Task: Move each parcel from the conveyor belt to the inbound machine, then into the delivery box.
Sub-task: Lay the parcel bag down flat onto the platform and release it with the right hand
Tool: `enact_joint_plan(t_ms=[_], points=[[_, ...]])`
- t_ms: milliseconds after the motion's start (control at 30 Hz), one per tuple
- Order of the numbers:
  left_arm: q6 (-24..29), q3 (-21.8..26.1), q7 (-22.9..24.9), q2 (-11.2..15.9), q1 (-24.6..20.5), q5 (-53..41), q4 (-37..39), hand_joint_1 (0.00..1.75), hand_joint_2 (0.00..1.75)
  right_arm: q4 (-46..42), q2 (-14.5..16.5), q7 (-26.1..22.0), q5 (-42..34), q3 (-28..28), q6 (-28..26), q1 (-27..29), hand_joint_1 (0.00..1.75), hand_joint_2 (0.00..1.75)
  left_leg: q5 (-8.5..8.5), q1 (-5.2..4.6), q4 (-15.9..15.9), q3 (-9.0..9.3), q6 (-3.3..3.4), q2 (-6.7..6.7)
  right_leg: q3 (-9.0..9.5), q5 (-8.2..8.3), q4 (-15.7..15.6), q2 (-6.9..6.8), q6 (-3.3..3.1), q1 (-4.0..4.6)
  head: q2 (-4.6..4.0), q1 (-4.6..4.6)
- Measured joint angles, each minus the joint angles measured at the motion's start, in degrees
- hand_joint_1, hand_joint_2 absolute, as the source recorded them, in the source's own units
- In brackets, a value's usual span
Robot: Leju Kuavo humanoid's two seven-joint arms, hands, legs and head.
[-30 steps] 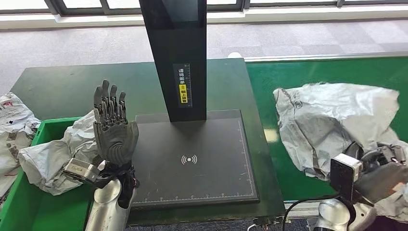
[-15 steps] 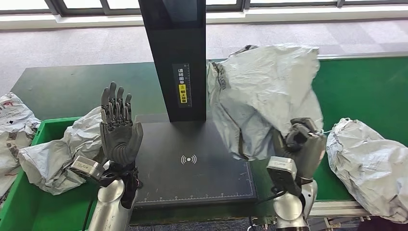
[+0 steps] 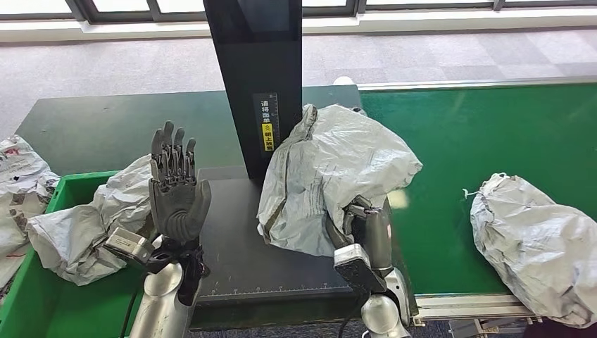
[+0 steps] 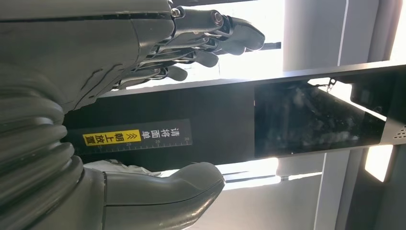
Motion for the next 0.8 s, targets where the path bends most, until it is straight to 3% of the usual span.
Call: enact_joint_plan(t_ms=[433,600,800], points=[[0.0,-0.01,0.0,0.0,-0.01,-0.02,0.19,0.0,1.75,3.29,-0.31,0.0,0.04,0.29,5.31,0.08,1.75,1.75,0.0,0.0,0.0,0.0,0.0,0.0,0.0,0.0,0.0,0.0,0.0,0.0,0.0,0.0],[-0.03,0.01,0.0,0.0,-0.03,-0.04,0.23,0.0,1.75,4.67,-0.44,0.0,-1.6,0.73,12.9,-0.28,1.75,1.75,0.0,0.0,0.0,0.0,0.0,0.0,0.0,0.0,0.0,0.0,0.0,0.0,0.0,0.0],[-0.44,0.01,0.0,0.0,-0.12,-0.08,0.7,0.0,1.75,7.76,-1.15,0.0,-4.19,3.45,18.05,-1.88,1.75,1.75,0.0,0.0,0.0,0.0,0.0,0.01,0.01,0.0,0.0,0.01,0.0,0.0,0.0,0.0]])
